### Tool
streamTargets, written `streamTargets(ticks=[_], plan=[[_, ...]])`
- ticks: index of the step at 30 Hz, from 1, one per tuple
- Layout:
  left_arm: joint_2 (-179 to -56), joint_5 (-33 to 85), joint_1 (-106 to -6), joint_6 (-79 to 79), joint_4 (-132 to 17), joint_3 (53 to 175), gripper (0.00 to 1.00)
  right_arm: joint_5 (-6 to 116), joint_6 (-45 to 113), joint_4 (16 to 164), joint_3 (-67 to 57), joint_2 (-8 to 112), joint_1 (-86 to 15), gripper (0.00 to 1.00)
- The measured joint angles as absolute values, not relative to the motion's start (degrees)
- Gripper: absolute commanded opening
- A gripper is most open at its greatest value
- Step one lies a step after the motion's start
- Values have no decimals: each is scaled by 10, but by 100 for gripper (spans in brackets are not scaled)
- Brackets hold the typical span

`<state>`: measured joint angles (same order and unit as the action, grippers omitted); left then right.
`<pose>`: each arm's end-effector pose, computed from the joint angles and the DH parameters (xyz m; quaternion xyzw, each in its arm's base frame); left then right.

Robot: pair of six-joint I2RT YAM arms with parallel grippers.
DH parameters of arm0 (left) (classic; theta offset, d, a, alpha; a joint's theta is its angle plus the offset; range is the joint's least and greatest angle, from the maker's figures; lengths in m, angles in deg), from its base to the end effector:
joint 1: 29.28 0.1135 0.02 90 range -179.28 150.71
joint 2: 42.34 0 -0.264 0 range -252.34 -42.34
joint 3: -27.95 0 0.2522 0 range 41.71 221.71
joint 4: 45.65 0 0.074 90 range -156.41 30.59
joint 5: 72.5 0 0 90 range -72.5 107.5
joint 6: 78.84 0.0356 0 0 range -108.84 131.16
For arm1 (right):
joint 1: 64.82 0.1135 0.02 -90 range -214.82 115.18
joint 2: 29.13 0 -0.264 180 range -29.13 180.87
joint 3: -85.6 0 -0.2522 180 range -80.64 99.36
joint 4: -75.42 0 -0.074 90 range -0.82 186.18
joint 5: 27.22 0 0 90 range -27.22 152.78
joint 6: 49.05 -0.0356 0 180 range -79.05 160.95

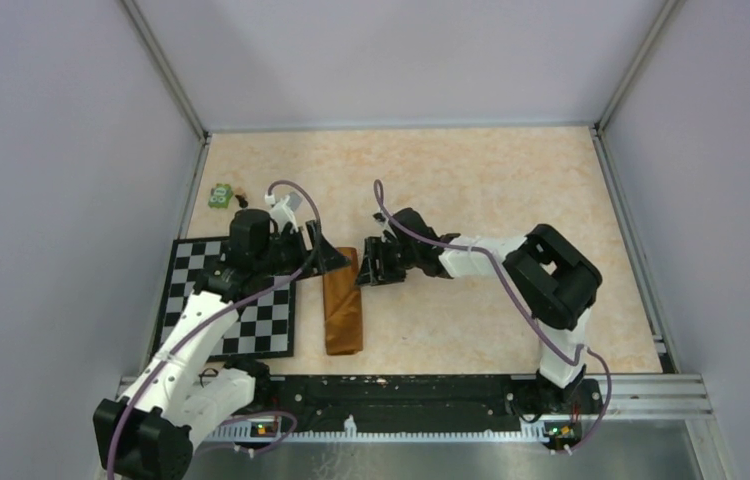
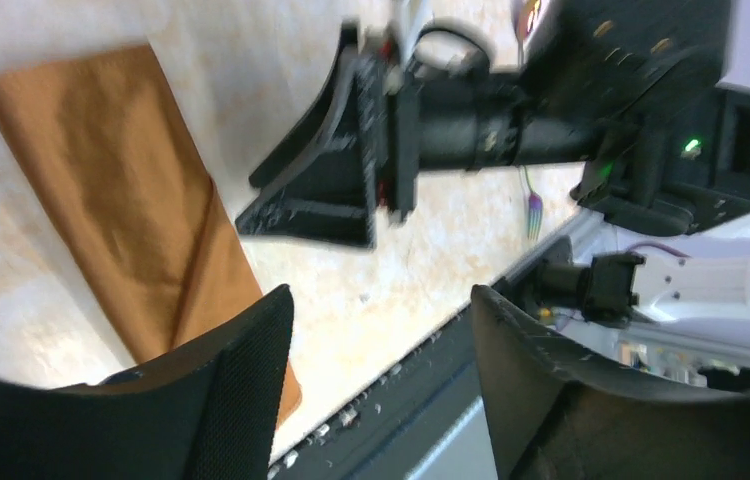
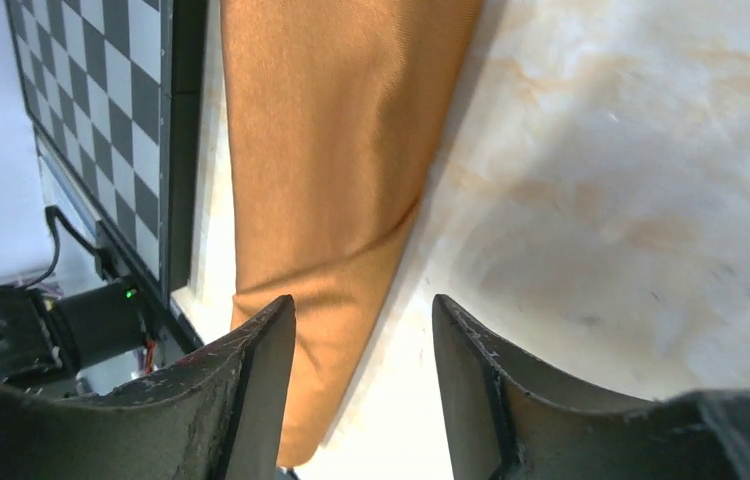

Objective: Fold the napkin into a case and place the utensils inside
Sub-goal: Move the smaller rectangle folded napkin to the center of the board, then smooth out the smaller rectangle-folded napkin at the center of the board.

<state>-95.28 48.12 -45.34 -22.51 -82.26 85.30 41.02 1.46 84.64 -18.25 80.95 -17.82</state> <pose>0.1880 -0.0730 0.2878 -0.0032 0.8540 -0.4057 0.3257 0.2618 0.3001 0.1475 -0.1339 0.8942 0.3936 0.1657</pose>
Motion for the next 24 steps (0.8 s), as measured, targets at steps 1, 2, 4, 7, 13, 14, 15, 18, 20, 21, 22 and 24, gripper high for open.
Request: streamTargets(ticks=[1, 2, 4, 7, 13, 14, 15, 18, 20, 21, 22, 24], plan=[[-951, 492, -453, -232, -832, 848, 43, 405, 12, 846, -194, 796, -184, 53], [-951, 505, -454, -240, -844, 841, 32, 395, 9, 844, -205, 784, -191, 52], [-951, 520, -460, -262, -863, 819, 20, 372, -3, 832, -223, 768, -203, 47], [-927, 517, -502, -303, -895, 751, 9, 331, -39, 775, -259, 757, -213, 34], [-898, 479, -603, -386, -916, 655, 0, 253, -126, 658, -312, 759, -199, 16], [-900, 461, -607, -397, -916, 645, 0, 246, -134, 644, -312, 761, -194, 15], [-900, 454, -608, -400, -917, 643, 0, 238, -144, 629, -312, 762, -187, 15], [-894, 420, -609, -412, -917, 639, 0, 219, -170, 586, -312, 766, -155, 12], [-883, 401, -609, -416, -916, 636, 0, 209, -184, 563, -317, 772, -132, 10], [-879, 393, -609, -417, -916, 635, 0, 206, -190, 551, -321, 777, -121, 9], [-876, 385, -609, -419, -916, 633, 0, 204, -198, 539, -326, 784, -109, 8], [-878, 372, -609, -423, -914, 629, 0, 201, -213, 519, -337, 800, -91, 7]])
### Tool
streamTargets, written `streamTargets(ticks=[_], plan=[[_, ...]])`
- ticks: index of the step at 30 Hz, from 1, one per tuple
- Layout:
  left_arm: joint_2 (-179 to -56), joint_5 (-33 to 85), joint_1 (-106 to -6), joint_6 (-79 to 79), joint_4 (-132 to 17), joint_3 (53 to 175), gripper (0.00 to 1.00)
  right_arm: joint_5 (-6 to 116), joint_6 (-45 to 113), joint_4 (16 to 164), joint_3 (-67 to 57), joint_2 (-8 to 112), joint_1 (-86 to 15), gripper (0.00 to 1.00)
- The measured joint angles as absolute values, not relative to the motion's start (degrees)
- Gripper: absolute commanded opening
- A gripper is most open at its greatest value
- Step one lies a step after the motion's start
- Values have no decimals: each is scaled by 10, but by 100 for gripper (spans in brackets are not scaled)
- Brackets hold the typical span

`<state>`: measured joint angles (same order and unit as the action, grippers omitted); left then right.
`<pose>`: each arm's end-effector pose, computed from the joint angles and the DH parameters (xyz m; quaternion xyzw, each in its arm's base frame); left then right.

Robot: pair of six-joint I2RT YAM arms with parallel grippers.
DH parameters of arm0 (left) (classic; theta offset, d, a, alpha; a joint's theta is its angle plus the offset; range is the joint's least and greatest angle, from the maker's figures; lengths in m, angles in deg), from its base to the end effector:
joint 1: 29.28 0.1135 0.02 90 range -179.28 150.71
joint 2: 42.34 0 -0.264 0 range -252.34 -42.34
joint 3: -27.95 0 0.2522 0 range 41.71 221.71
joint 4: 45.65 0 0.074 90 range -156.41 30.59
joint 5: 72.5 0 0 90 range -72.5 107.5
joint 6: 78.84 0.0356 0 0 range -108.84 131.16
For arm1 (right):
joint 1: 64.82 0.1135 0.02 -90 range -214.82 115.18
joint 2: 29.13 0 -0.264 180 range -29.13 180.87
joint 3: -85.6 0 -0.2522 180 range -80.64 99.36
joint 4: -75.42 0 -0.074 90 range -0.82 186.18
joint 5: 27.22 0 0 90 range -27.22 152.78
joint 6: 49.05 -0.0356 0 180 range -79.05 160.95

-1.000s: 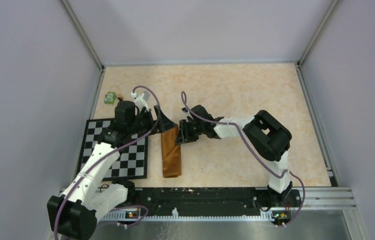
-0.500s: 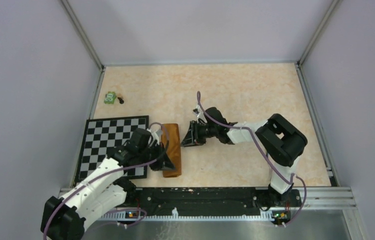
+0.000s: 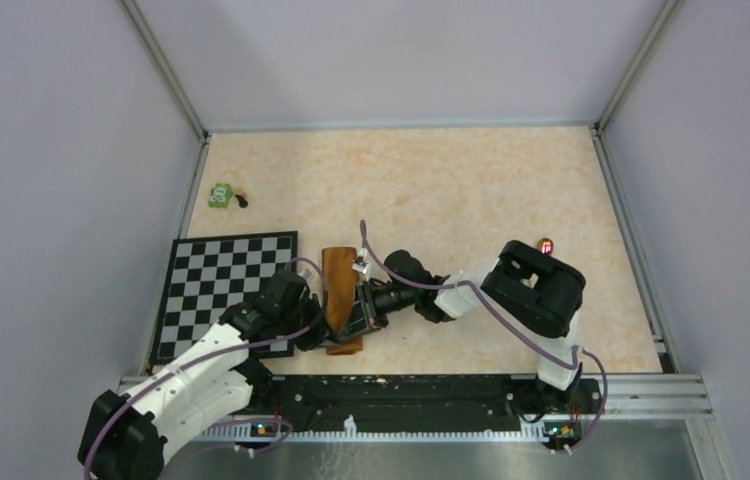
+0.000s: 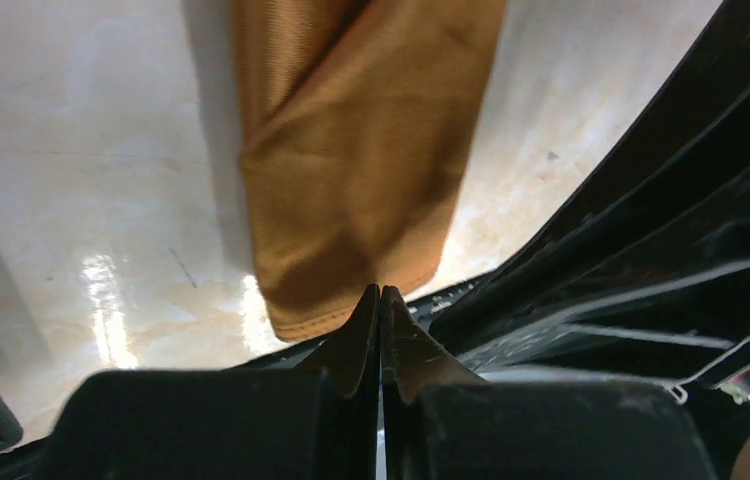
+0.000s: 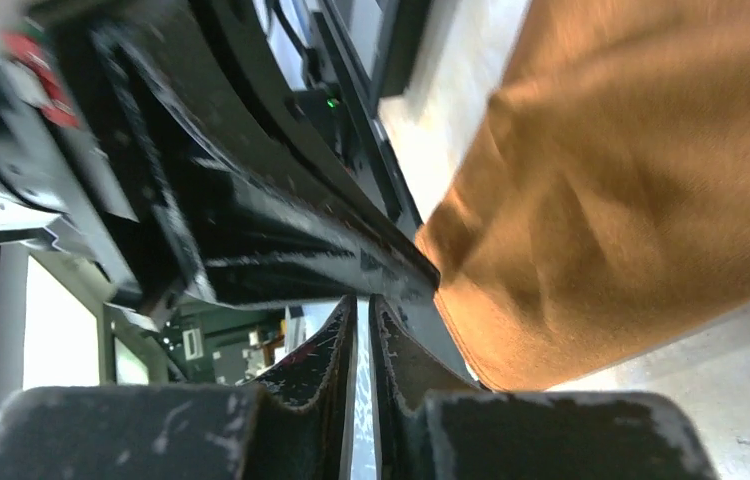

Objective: Fold the napkin into a case and place the utensils inside
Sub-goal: Smooth out the smaller rectangle-folded napkin at the center of the board.

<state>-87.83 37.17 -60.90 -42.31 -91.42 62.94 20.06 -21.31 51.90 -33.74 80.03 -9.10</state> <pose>0.1152 -0.0850 0.1664 -0.1300 0.9352 -0.3137 0.1001 0.1854 0.3148 0.1317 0.1506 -0.7953 -0.5872 0.0054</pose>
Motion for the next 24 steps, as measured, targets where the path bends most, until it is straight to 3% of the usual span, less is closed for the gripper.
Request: streamTargets(ticks=[11, 19, 24], plan=[[-927, 345, -609, -449, -894, 597, 0, 237, -217, 535, -370, 840, -68, 10], [-899, 329, -609, -446, -939, 623, 6, 246, -183, 588, -344, 825, -67, 12], [-875, 320, -609, -448, -933, 618, 4, 252, -185, 568, -361, 825, -67, 12]])
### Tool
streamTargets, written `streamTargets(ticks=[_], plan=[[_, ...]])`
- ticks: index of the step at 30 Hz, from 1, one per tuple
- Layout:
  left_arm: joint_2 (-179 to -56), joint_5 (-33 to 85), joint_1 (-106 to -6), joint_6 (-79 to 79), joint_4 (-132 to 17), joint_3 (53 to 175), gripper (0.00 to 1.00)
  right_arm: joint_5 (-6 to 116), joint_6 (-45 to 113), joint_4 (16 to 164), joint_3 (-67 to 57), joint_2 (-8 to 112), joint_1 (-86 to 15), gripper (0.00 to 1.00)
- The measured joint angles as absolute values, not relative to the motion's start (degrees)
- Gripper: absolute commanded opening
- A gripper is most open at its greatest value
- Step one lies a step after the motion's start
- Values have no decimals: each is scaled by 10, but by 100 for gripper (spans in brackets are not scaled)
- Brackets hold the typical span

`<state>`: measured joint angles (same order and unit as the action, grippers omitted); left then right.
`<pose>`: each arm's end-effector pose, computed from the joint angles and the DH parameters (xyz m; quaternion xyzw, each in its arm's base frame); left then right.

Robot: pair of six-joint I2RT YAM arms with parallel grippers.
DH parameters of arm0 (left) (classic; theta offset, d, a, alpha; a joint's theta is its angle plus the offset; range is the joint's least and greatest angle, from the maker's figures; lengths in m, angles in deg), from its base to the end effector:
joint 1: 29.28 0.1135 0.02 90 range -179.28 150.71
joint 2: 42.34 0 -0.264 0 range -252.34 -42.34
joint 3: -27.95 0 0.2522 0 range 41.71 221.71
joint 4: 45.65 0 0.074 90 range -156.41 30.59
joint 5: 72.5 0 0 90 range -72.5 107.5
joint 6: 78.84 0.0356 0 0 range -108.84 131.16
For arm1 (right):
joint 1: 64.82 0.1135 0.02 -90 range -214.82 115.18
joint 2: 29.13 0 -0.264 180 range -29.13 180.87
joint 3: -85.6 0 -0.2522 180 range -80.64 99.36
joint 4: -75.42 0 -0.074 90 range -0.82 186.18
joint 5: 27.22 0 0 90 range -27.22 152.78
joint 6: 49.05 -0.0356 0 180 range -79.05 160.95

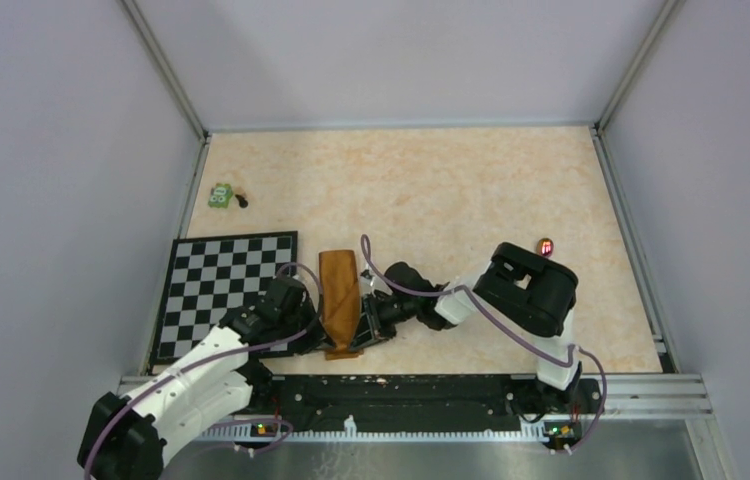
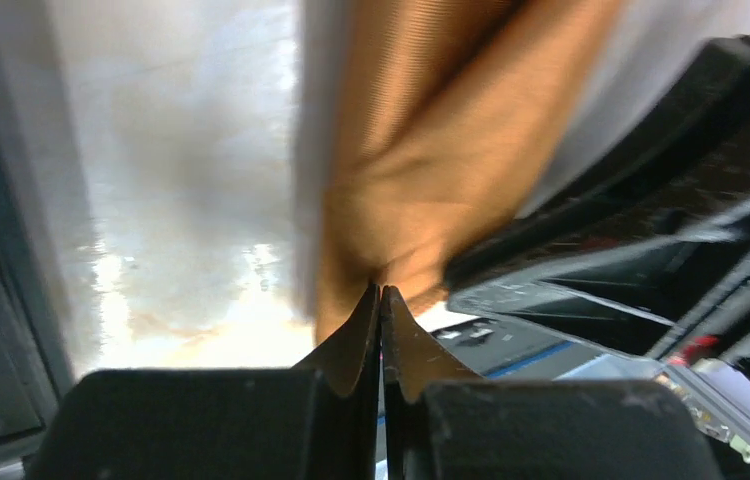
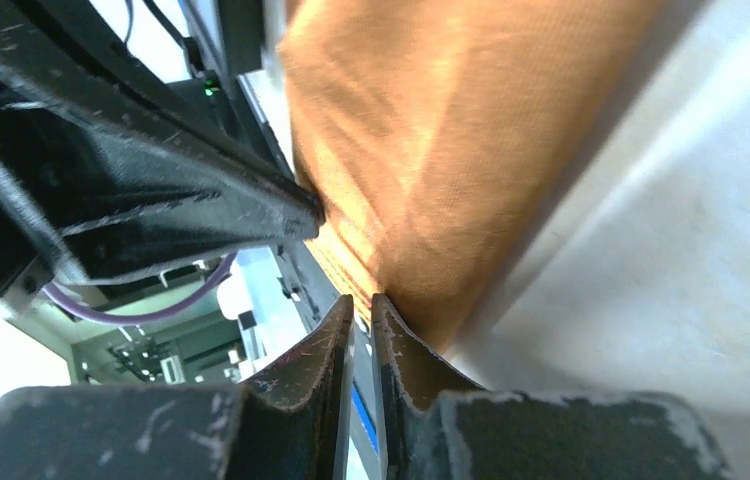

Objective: Fold the napkin into a case and place the utensils inside
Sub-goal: Smooth out the smaller rectangle-folded napkin at the center of the board.

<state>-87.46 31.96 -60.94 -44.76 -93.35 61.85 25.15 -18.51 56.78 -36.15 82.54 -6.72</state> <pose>0.1120 -0.0795 0.1586 -0.1679 0.9415 -0.2715 0.1080 0.1674 0.3101 0.0980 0.1395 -0.8405 -0.5233 0.0170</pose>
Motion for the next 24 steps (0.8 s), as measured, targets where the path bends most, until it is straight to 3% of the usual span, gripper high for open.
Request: streamTargets(ticks=[4, 7, 14, 19, 24], plan=[[-900, 326, -608, -462, -919, 593, 4, 244, -198, 537, -379, 839, -67, 14], [-902, 323, -609, -462, -918, 598, 10, 243, -196, 539, -377, 838, -67, 20], [-915, 280, -610, -437, -951, 670, 39, 261, -162, 617, -329, 799, -67, 31], [-974, 234, -591, -399, -939, 751, 33, 266, -162, 603, -327, 780, -80, 26], [-1055, 232, -499, -348, -882, 805, 27, 267, -183, 557, -347, 793, -87, 25]])
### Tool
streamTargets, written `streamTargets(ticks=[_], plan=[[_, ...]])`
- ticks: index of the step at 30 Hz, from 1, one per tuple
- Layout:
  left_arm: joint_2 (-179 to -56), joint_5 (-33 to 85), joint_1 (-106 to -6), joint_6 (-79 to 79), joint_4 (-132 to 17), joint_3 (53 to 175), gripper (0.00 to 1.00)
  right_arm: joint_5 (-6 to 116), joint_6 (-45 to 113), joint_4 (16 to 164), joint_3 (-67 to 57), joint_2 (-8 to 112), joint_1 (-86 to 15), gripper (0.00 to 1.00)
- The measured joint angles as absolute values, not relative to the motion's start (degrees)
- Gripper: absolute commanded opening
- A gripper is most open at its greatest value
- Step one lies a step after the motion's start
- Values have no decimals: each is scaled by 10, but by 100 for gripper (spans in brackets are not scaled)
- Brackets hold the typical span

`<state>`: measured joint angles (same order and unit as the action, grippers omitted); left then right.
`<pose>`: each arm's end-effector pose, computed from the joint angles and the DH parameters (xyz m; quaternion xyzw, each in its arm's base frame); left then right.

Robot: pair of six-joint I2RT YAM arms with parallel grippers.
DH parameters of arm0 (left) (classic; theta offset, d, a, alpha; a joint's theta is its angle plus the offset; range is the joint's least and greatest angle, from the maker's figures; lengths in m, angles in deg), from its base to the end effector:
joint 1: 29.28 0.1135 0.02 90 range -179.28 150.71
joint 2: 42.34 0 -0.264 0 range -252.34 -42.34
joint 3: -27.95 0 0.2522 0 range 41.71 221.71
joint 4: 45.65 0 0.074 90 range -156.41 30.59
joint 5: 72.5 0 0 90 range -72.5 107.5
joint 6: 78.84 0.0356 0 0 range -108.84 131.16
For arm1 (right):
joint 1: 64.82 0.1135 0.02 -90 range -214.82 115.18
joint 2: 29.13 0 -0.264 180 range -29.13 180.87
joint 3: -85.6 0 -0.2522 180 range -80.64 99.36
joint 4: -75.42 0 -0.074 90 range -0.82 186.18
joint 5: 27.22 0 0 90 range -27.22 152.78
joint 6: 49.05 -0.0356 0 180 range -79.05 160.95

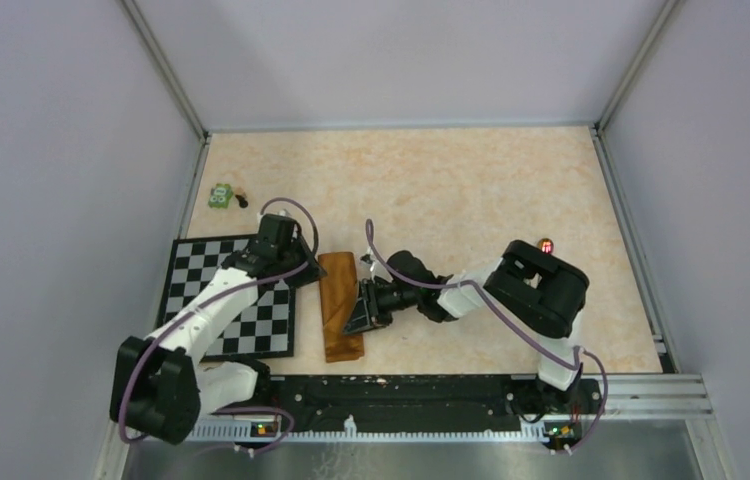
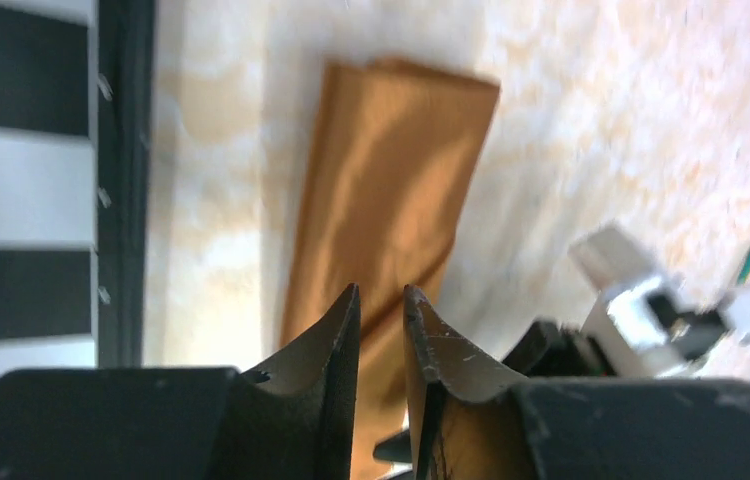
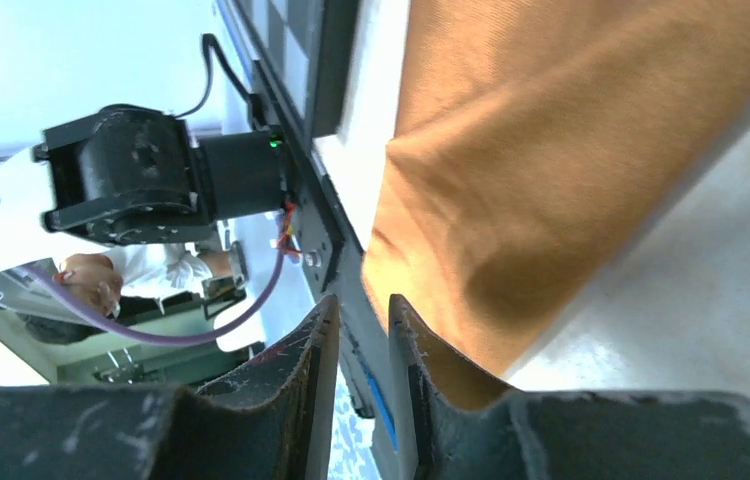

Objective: Fold the napkin into a case and place the utensils inside
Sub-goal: Smooth out the smaller rectangle-folded napkin at the center of the board, then pick up the spoon from the center of the board.

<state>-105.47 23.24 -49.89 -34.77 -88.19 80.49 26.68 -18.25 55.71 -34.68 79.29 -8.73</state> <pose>0.1993 -0.0787 0.2151 -0.1922 0.9279 -0.2130 0.2380 0.1833 0.3103 0.1247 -0.1350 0.8231 0.5506 0.0328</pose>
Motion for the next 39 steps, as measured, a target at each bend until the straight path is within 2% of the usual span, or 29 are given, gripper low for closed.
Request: streamTargets(ticks=[4, 11, 14, 16, 18, 21, 24, 26, 30, 33, 36, 39], plan=[[-1136, 243, -449, -308, -824, 831, 31, 273, -188, 545, -360, 813, -85, 25], [-1309, 271, -443, -270, -737, 862, 34, 285, -191, 535, -348, 845, -61, 25], [-1327, 293, -440, -263, -713, 875, 37, 297, -185, 551, -333, 846, -59, 28], [-1327, 298, -440, -258, -709, 875, 42, 304, -178, 571, -321, 844, -59, 34], [-1318, 305, -440, -252, -713, 875, 51, 313, -162, 609, -310, 830, -59, 44], [-1279, 314, -440, -240, -747, 886, 71, 342, -118, 707, -293, 777, -65, 60], [-1214, 326, -440, -225, -789, 913, 86, 387, -53, 840, -276, 674, -86, 67], [-1153, 347, -440, -211, -804, 930, 95, 418, -5, 927, -264, 593, -128, 68], [-1057, 414, -439, -177, -809, 945, 97, 533, 96, 1117, -197, 490, -286, 69], [-1038, 475, -439, -146, -820, 969, 98, 630, 150, 1231, -151, 494, -410, 68], [-1039, 530, -439, -114, -831, 981, 98, 646, 190, 1310, -145, 516, -537, 70], [-1041, 566, -439, -86, -848, 981, 98, 667, 231, 1381, -141, 559, -626, 66]])
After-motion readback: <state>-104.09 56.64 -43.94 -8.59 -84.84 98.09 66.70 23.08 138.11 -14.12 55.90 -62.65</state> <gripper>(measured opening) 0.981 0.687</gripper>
